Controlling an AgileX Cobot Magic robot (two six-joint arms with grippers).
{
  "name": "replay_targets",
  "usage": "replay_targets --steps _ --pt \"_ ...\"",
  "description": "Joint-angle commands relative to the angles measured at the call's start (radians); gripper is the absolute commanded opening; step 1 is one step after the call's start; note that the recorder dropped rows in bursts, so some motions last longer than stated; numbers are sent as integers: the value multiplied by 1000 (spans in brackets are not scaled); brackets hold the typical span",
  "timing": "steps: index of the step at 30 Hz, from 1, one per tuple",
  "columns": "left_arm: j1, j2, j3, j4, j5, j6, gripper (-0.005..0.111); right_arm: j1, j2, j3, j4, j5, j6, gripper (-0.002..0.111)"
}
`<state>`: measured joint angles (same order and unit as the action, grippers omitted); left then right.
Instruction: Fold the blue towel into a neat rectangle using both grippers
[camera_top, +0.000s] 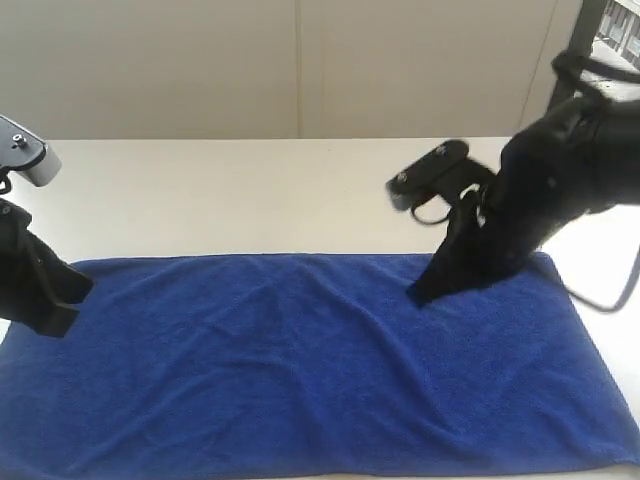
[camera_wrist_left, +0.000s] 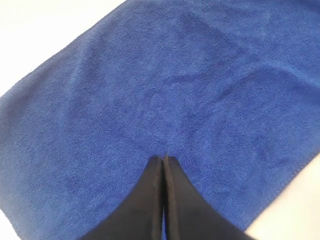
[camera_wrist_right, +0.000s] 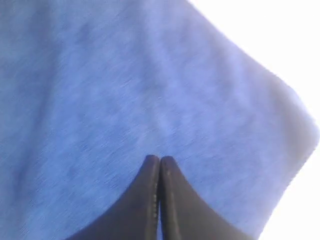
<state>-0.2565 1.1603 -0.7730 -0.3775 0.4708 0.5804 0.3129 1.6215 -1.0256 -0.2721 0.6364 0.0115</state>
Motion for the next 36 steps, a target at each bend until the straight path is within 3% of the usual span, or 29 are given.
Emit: replay_targets --steps 1,5,10,20,36 --pt "-4 -10 -2 -85 10 -5 0 -184 110 -142 21 13 -62 0" --pt "-6 -10 -2 -130 8 -2 0 -304 251 -249 128 62 -222 0" --pt "-6 -7 -2 -166 8 0 0 -370 381 -319 129 66 -257 0" --pt "-6 -7 -2 -209 12 26 0 -378 491 -334 136 30 -272 0" --pt "-6 -7 -2 -221 14 28 0 -384 465 -453 128 -7 -271 0"
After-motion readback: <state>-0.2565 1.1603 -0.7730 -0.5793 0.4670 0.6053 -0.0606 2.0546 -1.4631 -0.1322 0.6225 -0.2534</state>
